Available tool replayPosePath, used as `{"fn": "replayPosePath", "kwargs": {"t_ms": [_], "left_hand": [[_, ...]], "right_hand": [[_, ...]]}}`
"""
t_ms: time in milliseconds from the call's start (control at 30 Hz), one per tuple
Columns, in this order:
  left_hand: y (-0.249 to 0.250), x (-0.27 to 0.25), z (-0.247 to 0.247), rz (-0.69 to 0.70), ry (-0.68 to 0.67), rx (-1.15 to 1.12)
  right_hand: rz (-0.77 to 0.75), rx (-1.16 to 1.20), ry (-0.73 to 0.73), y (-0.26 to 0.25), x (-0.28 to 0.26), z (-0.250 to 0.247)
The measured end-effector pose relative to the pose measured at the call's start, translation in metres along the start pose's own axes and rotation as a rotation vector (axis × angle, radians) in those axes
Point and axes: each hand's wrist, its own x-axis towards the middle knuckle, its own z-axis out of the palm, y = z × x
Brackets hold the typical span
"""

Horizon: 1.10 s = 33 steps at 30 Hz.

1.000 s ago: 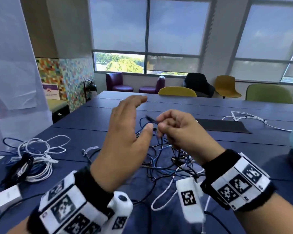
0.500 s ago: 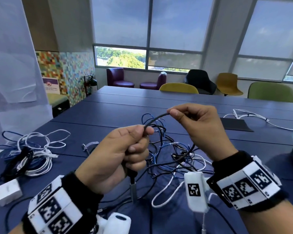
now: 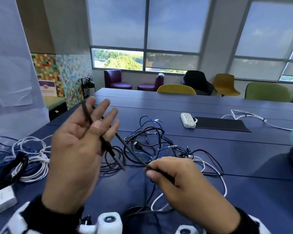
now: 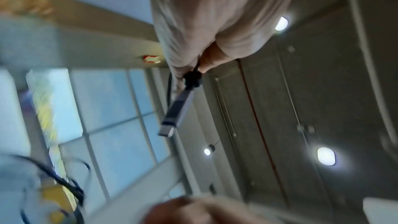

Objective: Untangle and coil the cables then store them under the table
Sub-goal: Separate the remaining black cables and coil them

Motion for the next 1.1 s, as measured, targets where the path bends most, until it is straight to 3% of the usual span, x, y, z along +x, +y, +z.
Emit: {"fn": "replayPosePath", "kwargs": {"t_ms": [133, 200, 267, 433, 533, 633, 733, 867, 967, 1033, 1100], "left_hand": [[-0.018, -0.011, -0.002, -0.030, -0.034, 0.266], [-0.022, -0.018, -0.001, -0.073, -0.168, 0.473], [-0.023, -0.024, 0.002, -0.170, -0.320, 0.534], [-0.014, -0.032, -0.001, -0.282, -0.635, 0.470], [-0.012, -0.033, -0.004, -0.365, -0.601, 0.299], [-0.010, -0.033, -0.004, -0.449, -0.534, 0.131], [-0.007, -0.033, -0.010, -0.527, -0.549, 0.003], [-0.007, -0.035, -0.021, -0.660, -0.607, -0.283], [-0.008, -0.030, -0.024, -0.662, -0.627, -0.701], [-0.002, -0.027, -0.023, -0.552, -0.505, -0.701], [0.003, -0.025, -0.015, -0.466, -0.343, -0.582]], "right_hand": [[0.010, -0.040, -0.163, -0.023, 0.000, -0.015], [0.011, -0.010, -0.166, -0.033, -0.001, -0.020], [0.039, 0.085, -0.111, -0.040, 0.000, -0.028], [0.203, 0.462, -0.017, -0.043, 0.009, -0.049], [0.358, 0.763, -0.067, -0.036, 0.011, -0.059], [0.419, 1.131, -0.176, -0.035, 0.009, -0.068], [0.476, 1.302, -0.165, -0.035, 0.009, -0.077], [0.616, 1.201, -0.019, -0.018, 0.018, -0.080], [0.602, 0.801, 0.165, 0.004, 0.024, -0.066], [0.523, 0.437, 0.246, 0.014, 0.022, -0.051], [0.428, 0.230, 0.247, 0.015, 0.018, -0.033]]}}
